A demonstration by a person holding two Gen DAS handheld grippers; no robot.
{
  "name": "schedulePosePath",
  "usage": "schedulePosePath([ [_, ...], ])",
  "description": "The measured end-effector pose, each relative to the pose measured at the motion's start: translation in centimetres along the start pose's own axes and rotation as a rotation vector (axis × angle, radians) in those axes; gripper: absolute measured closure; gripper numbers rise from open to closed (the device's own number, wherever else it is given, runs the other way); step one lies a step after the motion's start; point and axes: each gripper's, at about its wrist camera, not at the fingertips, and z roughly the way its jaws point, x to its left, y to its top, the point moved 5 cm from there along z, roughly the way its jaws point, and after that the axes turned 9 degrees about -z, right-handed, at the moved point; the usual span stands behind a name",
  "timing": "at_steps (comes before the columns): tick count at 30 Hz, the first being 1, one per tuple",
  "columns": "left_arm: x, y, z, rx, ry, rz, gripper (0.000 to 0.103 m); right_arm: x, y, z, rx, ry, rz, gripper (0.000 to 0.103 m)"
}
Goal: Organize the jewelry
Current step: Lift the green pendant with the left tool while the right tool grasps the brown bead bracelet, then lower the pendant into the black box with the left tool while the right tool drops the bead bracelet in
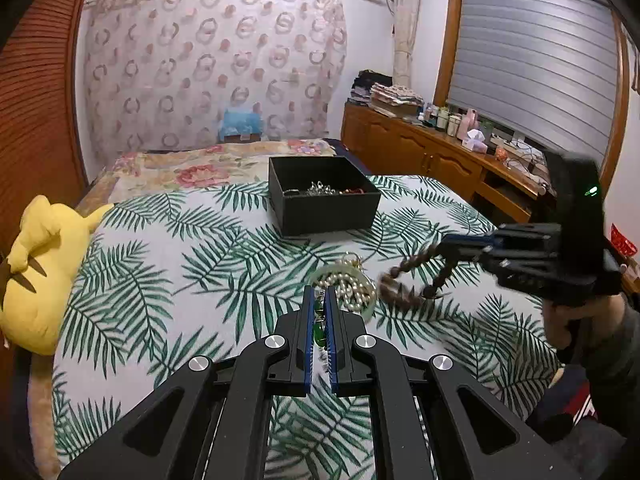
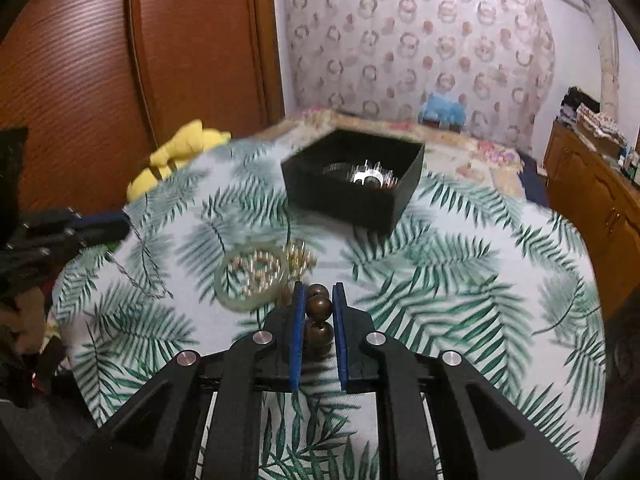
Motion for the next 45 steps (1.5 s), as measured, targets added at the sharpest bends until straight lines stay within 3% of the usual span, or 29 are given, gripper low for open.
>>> schedulePosePath([
  [11, -0.9, 4.3, 2.2, -0.011, 0.03, 0.06, 0.099, -2.1, 5.0, -2.5, -0.1, -0.013, -0.044, 0.088],
  [22, -1.4, 8.0, 5.1, -0.011, 0.018, 0.076, 0.099, -3.2, 9.2, -1.7, -0.142, 0.001, -0.09, 0.088],
  [35, -1.2, 12.8, 8.3, -0.013, -0.018, 0.09, 0.099, -6.6, 14.1, 2.5, -0.168, 0.015, -0.066, 0.088],
  [45, -1.3, 14.1, 12.0, 0.021, -0.039, 0.111, 0.099, -9.1, 13.5, 8.6, -0.085, 0.047, 0.016, 0.085],
])
